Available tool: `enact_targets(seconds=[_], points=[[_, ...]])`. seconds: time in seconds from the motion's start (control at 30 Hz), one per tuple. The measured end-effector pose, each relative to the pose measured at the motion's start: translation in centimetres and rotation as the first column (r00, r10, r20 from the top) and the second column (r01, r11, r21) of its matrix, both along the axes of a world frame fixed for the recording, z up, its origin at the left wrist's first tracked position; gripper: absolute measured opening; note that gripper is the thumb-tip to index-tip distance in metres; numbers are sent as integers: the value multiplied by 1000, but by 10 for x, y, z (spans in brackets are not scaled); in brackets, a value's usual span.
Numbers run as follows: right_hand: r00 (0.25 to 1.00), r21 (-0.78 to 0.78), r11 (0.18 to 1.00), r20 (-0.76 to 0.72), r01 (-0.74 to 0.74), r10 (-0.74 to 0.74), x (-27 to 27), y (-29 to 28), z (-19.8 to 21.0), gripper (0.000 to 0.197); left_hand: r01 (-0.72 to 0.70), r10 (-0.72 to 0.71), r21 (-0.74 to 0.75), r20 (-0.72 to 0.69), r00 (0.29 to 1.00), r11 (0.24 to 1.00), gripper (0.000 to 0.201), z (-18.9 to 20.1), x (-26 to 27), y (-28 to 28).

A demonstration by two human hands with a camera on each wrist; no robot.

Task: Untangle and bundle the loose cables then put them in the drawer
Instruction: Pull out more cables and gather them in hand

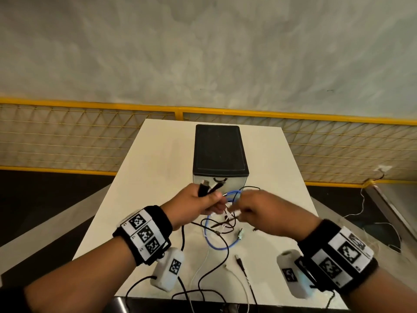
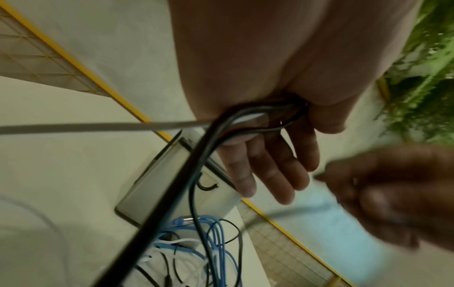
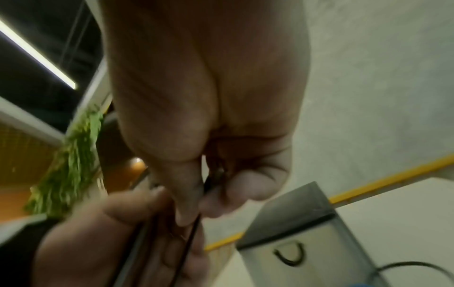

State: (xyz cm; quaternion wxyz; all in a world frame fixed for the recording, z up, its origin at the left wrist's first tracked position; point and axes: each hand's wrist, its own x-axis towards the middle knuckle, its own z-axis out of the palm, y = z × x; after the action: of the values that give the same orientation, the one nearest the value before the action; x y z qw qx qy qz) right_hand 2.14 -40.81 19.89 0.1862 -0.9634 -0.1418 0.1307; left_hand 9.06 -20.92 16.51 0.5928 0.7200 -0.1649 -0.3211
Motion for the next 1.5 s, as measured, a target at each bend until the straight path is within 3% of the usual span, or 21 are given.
enact_targets(seconds=[0.07, 0.13, 0.2, 0.27, 0.37, 0.5, 0.63, 0.7, 0.77, 0.87, 0.9, 0.93, 1.03, 1.1, 1.3, 1.4, 1.5], points=[[982, 229, 961, 78, 153, -174, 8, 11, 22, 20, 34, -38, -67, -67, 997, 997, 29, 6, -6, -7], [939, 513, 804, -14, 301, -343, 14, 16, 32, 30, 16, -38, -142, -156, 987, 990, 36, 11, -10, -11], [912, 696, 620, -128, 362, -389, 17, 20, 34, 35, -21, -30, -206, -245, 969, 978, 41, 14, -11, -9], [897, 765, 515, -184, 387, -402, 18, 24, 33, 31, -37, -43, -242, -315, 948, 969, 42, 16, -9, -4], [879, 804, 443, -193, 396, -436, 19, 31, 24, 27, -21, -79, -265, -360, 929, 964, 43, 14, -8, 3], [872, 789, 487, -122, 375, -474, 22, 39, 8, 14, -23, -93, -286, -386, 918, 958, 43, 10, -12, 5], [863, 813, 402, -223, 421, -454, 16, 46, -2, 22, -160, 25, -315, -393, 919, 936, 35, 8, -11, 1], [781, 775, 316, -337, 547, -525, 8, 47, -15, 15, -205, 71, -332, -374, 925, 921, 33, 8, -6, 2], [670, 673, 233, -513, 702, -536, 0, 48, -33, 31, -257, 117, -357, -370, 922, 898, 33, 9, 0, 6], [547, 466, 289, -737, 836, -396, -8, 59, -57, 54, -289, 136, -385, -377, 916, 877, 32, 10, 2, 11], [526, 461, 259, -783, 849, -332, -7, 64, -62, 54, -281, 132, -373, -377, 917, 884, 32, 10, 1, 11], [512, 482, 173, -817, 859, -266, -3, 68, -65, 49, -274, 133, -348, -378, 916, 896, 32, 8, -2, 11], [490, 500, -183, -866, 846, -100, 17, 70, -62, 27, -279, 166, -253, -390, 906, 926, 33, -2, -12, 11], [465, 459, -325, -883, 827, -63, 29, 67, -54, 22, -295, 194, -207, -403, 894, 933, 32, -12, -18, 15], [414, 359, -530, -910, 768, -15, 43, 67, -54, 25, -318, 252, -107, -399, 882, 942, 35, -28, -23, 47], [387, 327, -556, -922, 764, -10, 42, 73, -65, 28, -367, 310, -78, -390, 867, 927, 35, -32, -18, 71], [395, 324, -602, -919, 730, -16, 39, 77, -74, 29, -474, 392, -91, -438, 809, 876, 36, -32, -4, 97]])
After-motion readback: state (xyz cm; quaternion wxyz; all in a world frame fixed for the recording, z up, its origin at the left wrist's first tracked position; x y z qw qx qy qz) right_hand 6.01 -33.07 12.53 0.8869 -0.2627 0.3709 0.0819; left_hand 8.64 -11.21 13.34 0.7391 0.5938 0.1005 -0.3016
